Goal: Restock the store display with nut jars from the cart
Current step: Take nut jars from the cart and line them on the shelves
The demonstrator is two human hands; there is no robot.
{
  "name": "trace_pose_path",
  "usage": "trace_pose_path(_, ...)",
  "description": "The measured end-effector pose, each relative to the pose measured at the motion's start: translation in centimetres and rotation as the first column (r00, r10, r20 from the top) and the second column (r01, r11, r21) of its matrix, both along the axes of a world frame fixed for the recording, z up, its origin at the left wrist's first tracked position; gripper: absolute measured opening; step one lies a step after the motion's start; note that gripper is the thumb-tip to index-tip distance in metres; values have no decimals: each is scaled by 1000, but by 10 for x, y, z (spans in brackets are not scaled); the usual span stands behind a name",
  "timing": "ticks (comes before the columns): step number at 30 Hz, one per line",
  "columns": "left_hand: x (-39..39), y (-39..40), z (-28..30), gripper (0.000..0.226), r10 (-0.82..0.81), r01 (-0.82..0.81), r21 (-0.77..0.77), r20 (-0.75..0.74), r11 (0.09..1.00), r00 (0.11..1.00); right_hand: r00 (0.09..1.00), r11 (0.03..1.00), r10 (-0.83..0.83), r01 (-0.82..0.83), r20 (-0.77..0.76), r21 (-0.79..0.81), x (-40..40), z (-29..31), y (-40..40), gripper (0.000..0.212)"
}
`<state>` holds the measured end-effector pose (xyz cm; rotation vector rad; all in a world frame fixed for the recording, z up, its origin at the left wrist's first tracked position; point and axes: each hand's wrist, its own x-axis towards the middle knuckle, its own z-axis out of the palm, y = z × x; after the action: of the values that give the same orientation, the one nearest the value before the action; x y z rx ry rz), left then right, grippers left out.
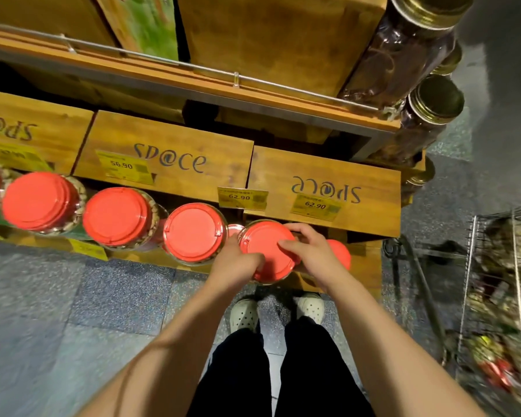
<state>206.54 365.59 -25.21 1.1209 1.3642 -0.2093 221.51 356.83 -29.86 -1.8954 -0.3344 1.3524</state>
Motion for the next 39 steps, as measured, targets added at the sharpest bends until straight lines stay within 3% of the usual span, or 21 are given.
trace_pose_path(3, 2, 1, -5, 84, 28, -28, 1, 21, 1000, 999, 1000, 1000, -3, 3, 11, 6, 2, -10, 4, 31)
trace_pose_path(6, 2, 4, -10, 115, 53, -53, 0, 28, 999, 998, 1000, 1000, -18, 18, 9, 18, 5, -15, 10, 39)
trace_pose_path(7, 2, 4, -13, 115, 51, -51, 2, 27, 999, 998, 1000, 1000, -11, 11, 16, 16, 7, -15, 11, 41)
trace_pose_path(10, 2, 5, -18, 104, 38, -38, -4, 16, 999, 999, 1000, 1000, 12, -12, 24, 11, 11, -19, 13, 32)
trace_pose_path(15, 2, 3, -14, 104, 102, -102, -1, 10, 995, 995, 1000, 1000, 23, -23, -4, -11, 9, -15, 15, 41)
trace_pose_path(19, 1, -1, -5, 83, 104, -104, 21, 24, 994, 994, 997, 999, -44, 44, -55, -15, 7, -17, 12, 27)
trace_pose_path(23, 6, 0, 10, 93, 75, -75, 34, 13, 997, 997, 996, 997, -64, 62, -56, -45, 4, -11, 9, 25)
trace_pose_path(27, 6, 0, 23, 103, 59, -59, 43, 9, 997, 998, 998, 995, -59, 59, 10, -83, 3, 4, 5, 41)
trace_pose_path(31, 4, -3, 37, 82, -6, 8, 69, -27, 998, 1000, 996, 996, -28, 35, 82, -82, 8, 29, -5, 42)
trace_pose_path(39, 15, -4, 103, 64, -231, 224, 333, -18, 916, 973, 987, 1000, 9, -9, 158, -2, 24, 101, -25, 33)
